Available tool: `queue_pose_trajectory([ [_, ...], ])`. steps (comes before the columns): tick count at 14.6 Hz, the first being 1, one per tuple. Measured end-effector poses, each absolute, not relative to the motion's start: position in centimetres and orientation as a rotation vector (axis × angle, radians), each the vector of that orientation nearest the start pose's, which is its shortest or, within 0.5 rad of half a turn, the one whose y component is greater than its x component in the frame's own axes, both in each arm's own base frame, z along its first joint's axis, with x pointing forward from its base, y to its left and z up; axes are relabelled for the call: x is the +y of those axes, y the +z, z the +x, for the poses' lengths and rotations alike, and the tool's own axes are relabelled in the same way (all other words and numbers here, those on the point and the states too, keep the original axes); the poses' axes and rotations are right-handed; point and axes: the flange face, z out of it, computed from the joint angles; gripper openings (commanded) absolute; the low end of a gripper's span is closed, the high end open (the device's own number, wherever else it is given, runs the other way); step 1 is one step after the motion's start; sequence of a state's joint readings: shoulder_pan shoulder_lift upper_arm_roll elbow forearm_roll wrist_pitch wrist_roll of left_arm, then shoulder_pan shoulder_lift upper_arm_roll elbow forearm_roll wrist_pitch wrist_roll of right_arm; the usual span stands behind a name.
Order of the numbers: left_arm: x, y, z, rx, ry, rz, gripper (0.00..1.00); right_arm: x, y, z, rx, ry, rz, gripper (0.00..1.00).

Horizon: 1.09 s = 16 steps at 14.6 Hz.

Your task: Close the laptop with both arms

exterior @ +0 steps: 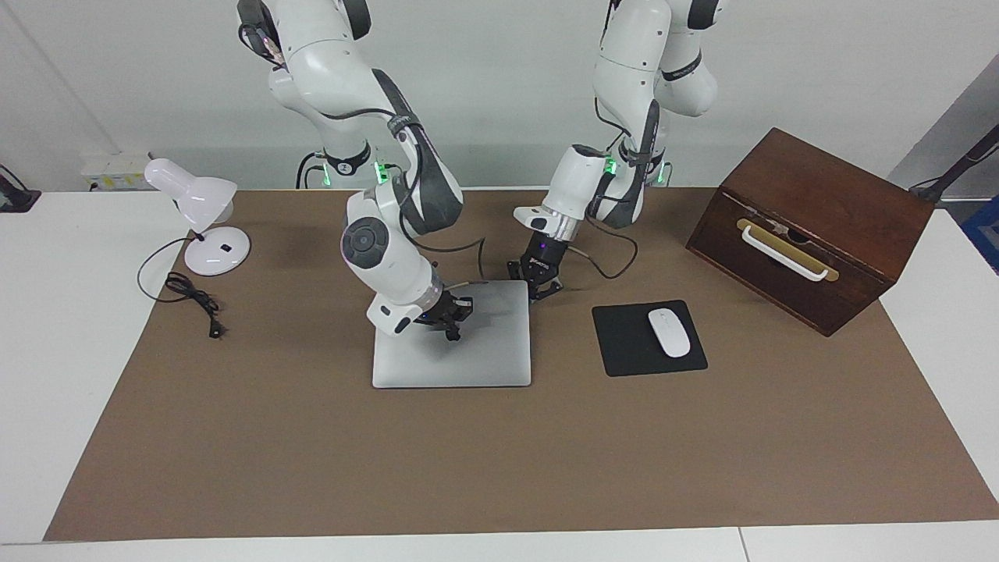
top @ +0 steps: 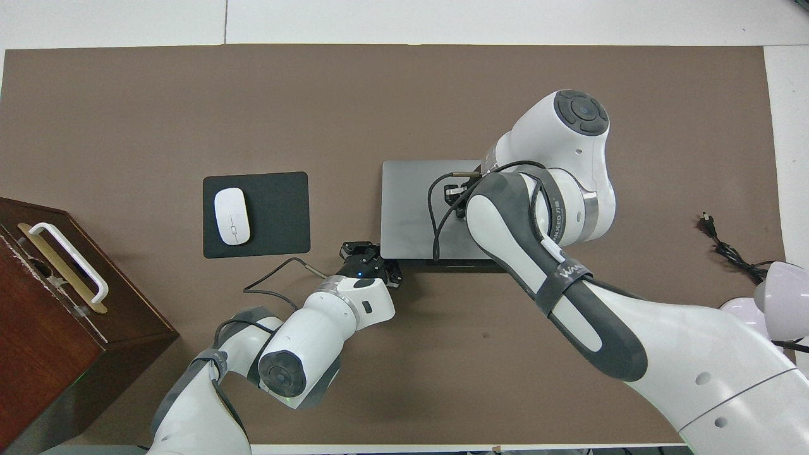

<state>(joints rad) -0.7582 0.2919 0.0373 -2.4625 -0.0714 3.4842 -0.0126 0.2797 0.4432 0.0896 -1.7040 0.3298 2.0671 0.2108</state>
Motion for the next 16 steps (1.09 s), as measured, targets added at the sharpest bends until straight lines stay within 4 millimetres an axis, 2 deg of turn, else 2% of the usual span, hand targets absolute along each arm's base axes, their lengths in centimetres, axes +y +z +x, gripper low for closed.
queue_pose_trajectory([
  [6,-34.2,26.6,40.2,1.001,-1.143,-3.031,0.0,24.8,33.3,60.9,0.027,0.242,-2.846,0.0],
  [9,-34.2,26.6,40.2,1.001,-1.143,-3.031,0.0,24.6,34.3,61.4,0.028,0.226,-2.843,0.0],
  [12,-34.2,26.6,40.2,1.001,-1.143,-3.031,0.0,24.0,37.4,62.2,0.008,0.224,-2.847,0.0],
  [16,-34.2,26.6,40.2,1.0,-1.143,-3.032,0.0,22.1,43.1,62.1,-0.037,0.163,-2.905,0.01],
])
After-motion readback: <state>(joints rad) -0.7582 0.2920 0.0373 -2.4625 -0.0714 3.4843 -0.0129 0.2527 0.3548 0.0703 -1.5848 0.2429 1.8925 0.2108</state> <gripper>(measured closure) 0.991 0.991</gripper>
